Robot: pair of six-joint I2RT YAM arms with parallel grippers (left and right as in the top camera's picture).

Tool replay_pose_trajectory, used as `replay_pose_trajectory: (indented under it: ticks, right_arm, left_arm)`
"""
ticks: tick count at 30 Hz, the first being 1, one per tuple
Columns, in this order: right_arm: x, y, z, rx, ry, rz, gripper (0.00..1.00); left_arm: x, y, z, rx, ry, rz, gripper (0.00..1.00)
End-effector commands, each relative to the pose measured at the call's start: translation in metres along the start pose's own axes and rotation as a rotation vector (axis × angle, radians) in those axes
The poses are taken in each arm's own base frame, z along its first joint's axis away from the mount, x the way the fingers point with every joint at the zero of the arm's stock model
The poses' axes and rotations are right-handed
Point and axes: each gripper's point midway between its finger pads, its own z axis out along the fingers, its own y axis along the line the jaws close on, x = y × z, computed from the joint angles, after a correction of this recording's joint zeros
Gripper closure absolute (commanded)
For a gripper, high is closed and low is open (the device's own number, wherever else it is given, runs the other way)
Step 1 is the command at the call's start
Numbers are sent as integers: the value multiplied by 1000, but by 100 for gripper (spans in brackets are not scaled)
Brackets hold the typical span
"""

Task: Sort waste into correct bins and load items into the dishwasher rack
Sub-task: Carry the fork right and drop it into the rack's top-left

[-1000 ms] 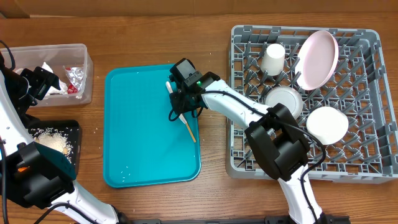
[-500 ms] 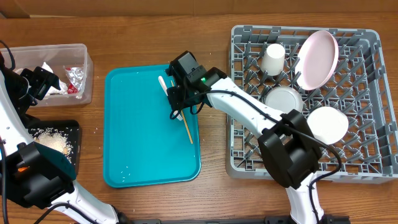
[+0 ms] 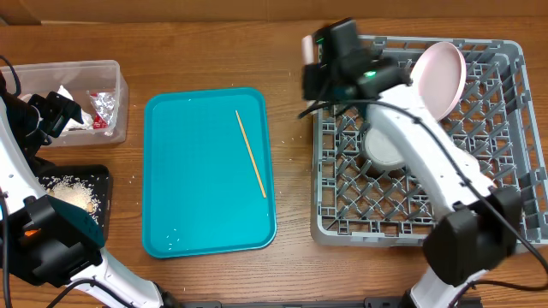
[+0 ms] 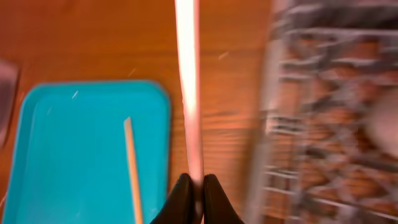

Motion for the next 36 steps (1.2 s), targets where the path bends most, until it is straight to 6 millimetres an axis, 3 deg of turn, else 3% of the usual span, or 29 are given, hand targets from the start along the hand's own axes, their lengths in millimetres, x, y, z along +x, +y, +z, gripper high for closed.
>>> replay_pose_trajectory:
  ticks: [1,10,19,20,22,23,25,28,31,36]
  right_arm:
    - [-5,-19,1,49,-9,32,96]
    - [14,-62,36,196,47,53,96]
    - [27,-77,76,252,92,31,96]
    - [28,-77,78,253,95,31,92]
    - [28,-78,79,254,95,31,73]
    - [28,-78,79,253,95,31,59]
    - [28,-77,78,253,95,31,46]
    - [27,-77,72,258,110,32,45]
    - [19,-71,53,255,108,34,45]
    - [-4,-35,7,166,48,14,44]
  left_arm:
    - [0,-1,-12,8,-39,4,0]
    - [0,-1,-12,8,-39,4,0]
    - [0,-2,-12,8,-39,4,0]
    - [0,-1,-12,8,-39,4,0]
    - [0,-2,-12,8,-39,4,0]
    - [0,-2,-12,8,-39,4,0]
    - [0,-1,-12,8,-39,4,0]
    - [0,-2,-12,8,-39,4,0]
    - [0,-2,-12,8,-39,4,0]
    - [0,-2,-12,8,-39,4,0]
